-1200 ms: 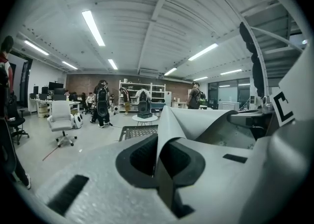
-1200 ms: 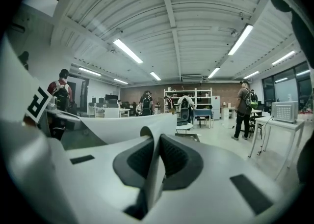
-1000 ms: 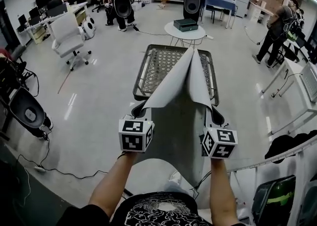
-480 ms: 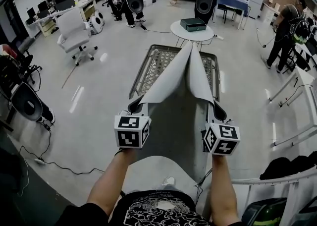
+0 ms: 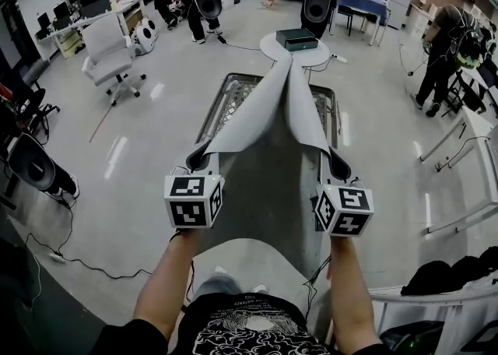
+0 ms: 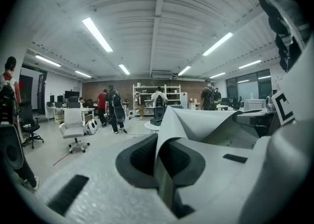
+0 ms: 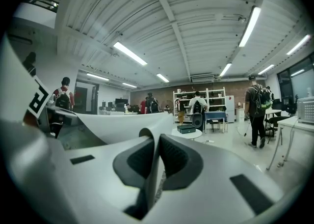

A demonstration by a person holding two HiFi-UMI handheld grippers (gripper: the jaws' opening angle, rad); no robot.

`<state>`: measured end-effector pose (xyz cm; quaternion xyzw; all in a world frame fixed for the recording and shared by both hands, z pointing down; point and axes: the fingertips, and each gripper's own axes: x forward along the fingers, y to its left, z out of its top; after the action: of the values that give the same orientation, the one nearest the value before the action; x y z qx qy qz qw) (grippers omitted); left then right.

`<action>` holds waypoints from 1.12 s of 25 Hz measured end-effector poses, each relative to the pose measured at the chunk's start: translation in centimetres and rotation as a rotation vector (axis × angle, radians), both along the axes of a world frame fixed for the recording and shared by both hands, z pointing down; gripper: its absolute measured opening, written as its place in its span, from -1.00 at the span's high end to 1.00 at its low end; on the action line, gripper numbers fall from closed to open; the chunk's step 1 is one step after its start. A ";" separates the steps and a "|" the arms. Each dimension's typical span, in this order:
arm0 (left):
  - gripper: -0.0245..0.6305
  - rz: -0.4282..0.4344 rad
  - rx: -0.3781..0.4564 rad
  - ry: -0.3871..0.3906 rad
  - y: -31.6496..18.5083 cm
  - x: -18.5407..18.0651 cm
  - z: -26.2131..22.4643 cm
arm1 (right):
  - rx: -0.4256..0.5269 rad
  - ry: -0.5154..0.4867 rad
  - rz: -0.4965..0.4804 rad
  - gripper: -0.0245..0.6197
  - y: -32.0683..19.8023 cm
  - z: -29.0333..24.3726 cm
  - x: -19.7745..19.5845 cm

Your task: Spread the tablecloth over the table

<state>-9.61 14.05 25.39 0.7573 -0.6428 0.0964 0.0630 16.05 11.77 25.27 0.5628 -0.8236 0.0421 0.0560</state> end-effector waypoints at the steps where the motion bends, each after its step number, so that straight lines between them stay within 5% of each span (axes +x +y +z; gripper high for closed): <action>1: 0.90 -0.002 0.003 0.001 -0.6 -0.2 -0.1 | 0.003 0.003 0.000 0.90 -0.6 -0.1 -0.2; 11: 0.90 0.009 0.004 0.004 -10.1 -2.4 1.0 | 0.001 0.036 0.025 0.90 -9.8 1.1 -2.0; 28: 0.90 0.102 -0.110 0.047 -27.5 -5.9 4.9 | -0.103 0.134 0.172 0.90 -25.3 3.5 -3.7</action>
<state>-15.56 -13.46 30.25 0.7864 -0.5956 0.1170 0.1146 12.37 -13.49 28.80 0.6294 -0.7635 0.0511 0.1357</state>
